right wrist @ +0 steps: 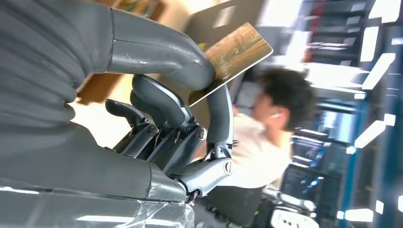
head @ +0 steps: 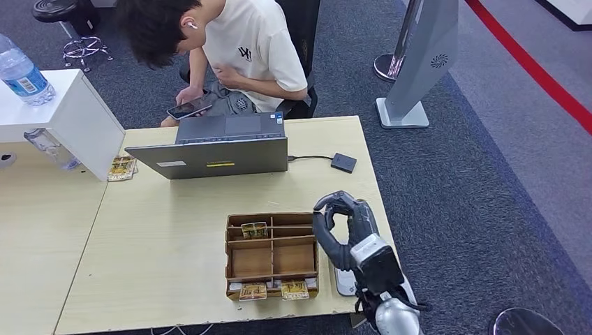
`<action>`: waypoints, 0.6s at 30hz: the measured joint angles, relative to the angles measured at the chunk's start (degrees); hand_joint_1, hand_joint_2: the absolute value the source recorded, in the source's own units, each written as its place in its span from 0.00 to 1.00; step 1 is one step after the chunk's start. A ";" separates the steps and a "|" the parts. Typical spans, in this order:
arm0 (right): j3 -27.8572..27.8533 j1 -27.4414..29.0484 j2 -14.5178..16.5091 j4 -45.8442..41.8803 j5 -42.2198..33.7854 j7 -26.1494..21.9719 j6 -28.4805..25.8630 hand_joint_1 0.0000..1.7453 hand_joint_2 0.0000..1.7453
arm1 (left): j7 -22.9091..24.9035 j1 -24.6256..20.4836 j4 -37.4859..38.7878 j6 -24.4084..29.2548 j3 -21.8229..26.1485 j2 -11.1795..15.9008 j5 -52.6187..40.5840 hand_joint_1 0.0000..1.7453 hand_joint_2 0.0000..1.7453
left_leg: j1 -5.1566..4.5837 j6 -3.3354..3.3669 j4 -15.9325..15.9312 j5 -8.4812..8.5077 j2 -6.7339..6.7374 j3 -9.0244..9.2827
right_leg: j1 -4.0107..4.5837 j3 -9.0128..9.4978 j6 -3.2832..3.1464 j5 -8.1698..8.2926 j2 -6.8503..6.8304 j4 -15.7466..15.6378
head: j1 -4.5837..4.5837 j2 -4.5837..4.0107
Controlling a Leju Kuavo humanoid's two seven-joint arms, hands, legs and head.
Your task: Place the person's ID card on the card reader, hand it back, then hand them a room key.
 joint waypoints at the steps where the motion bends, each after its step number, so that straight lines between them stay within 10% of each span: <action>1: -0.53 0.22 0.01 -1.17 -1.55 -0.34 0.83 1.00 1.00 | -0.03 0.01 0.00 0.02 0.03 0.00 0.02 0.00 0.00 | 0.00 0.00 0.00 0.00 0.00 0.00 | 0.00 0.00 0.00 0.00 0.00 0.00 | 0.00 0.00; 18: -2.72 0.18 0.02 -5.15 -0.58 -1.12 2.19 1.00 1.00 | -0.08 -0.06 0.00 -0.09 0.39 -0.01 -0.11 0.00 0.00 | 0.01 0.00 0.00 0.00 0.01 0.00 | 0.00 0.01 0.00 0.00 0.00 0.00 | 0.00 0.00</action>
